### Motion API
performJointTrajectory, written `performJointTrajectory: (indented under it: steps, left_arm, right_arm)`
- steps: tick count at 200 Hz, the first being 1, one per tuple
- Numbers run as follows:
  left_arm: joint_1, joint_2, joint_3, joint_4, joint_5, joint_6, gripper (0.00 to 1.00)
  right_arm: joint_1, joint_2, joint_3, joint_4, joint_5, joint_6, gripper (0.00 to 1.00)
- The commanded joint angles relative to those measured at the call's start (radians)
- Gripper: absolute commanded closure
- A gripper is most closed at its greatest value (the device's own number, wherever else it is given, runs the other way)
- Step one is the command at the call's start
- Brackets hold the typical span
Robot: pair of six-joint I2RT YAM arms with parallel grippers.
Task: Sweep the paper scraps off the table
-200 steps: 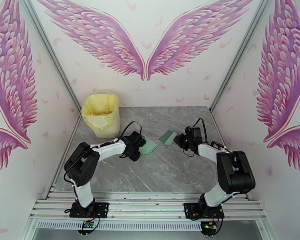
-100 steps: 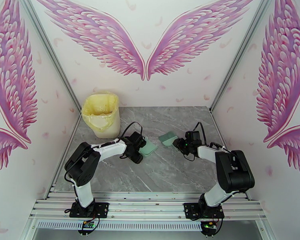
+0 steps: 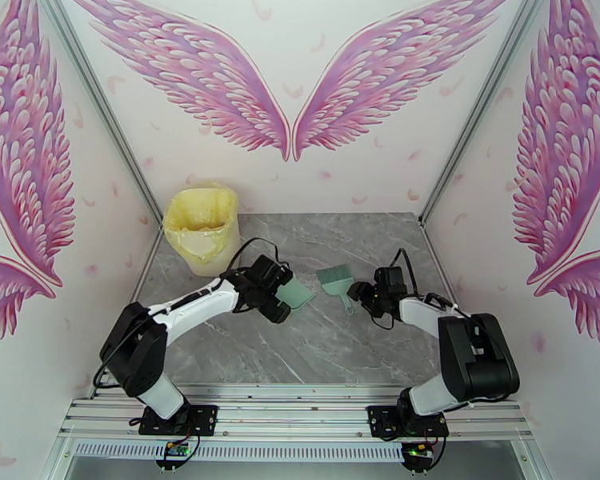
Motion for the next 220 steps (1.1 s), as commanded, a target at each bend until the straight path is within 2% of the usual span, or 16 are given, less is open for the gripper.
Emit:
performJointTrajectory:
  steps: [1,31,50,57,59,62,86,102,113,128,154,174,220]
  left_arm:
    - [0.005,-0.129,-0.035,0.024,-0.095,-0.004,0.03]
    - [0.032,-0.283,-0.130,0.120,-0.226,-0.015,0.01]
    - [0.058,-0.377,-0.236,0.243,-0.316,-0.012,0.01]
    - [0.071,-0.408,-0.280,0.295,-0.349,-0.011,0.01]
    - [0.074,-0.416,-0.291,0.308,-0.358,-0.009,0.01]
    - [0.081,-0.428,-0.310,0.331,-0.369,-0.007,0.01]
    - [0.151,-0.501,-0.455,0.503,-0.407,0.006,0.01]
    - [0.206,-0.526,-0.537,0.608,-0.396,0.019,0.01]
    - [0.236,-0.539,-0.589,0.674,-0.422,0.013,0.01]
    - [0.279,-0.557,-0.656,0.759,-0.449,-0.009,0.01]
    - [0.338,-0.572,-0.736,0.878,-0.492,-0.032,0.01]
    - [0.351,-0.573,-0.778,0.994,-0.516,0.011,0.01]
    - [0.409,-0.431,-0.876,1.281,-0.518,0.058,0.01]
  right_arm:
    - [-0.002,-0.128,0.006,-0.081,0.066,-0.095,0.32]
    - [-0.001,-0.292,0.035,-0.205,0.209,-0.217,0.29]
    - [0.000,-0.392,0.028,-0.231,0.363,-0.270,0.26]
    - [-0.001,-0.423,0.018,-0.221,0.400,-0.287,0.19]
    - [-0.001,-0.433,0.014,-0.215,0.411,-0.292,0.14]
    - [-0.001,-0.451,0.003,-0.197,0.425,-0.305,0.00]
    - [-0.001,-0.564,-0.114,-0.007,0.533,-0.370,0.01]
    - [-0.001,-0.595,-0.217,0.171,0.560,-0.454,0.01]
    - [-0.001,-0.595,-0.277,0.283,0.555,-0.516,0.01]
    - [-0.001,-0.570,-0.312,0.349,0.552,-0.559,0.01]
    - [0.000,-0.509,-0.368,0.514,0.526,-0.568,0.01]
    - [-0.002,-0.447,-0.407,0.650,0.527,-0.573,0.01]
    - [-0.001,-0.231,-0.450,0.934,0.541,-0.552,0.01]
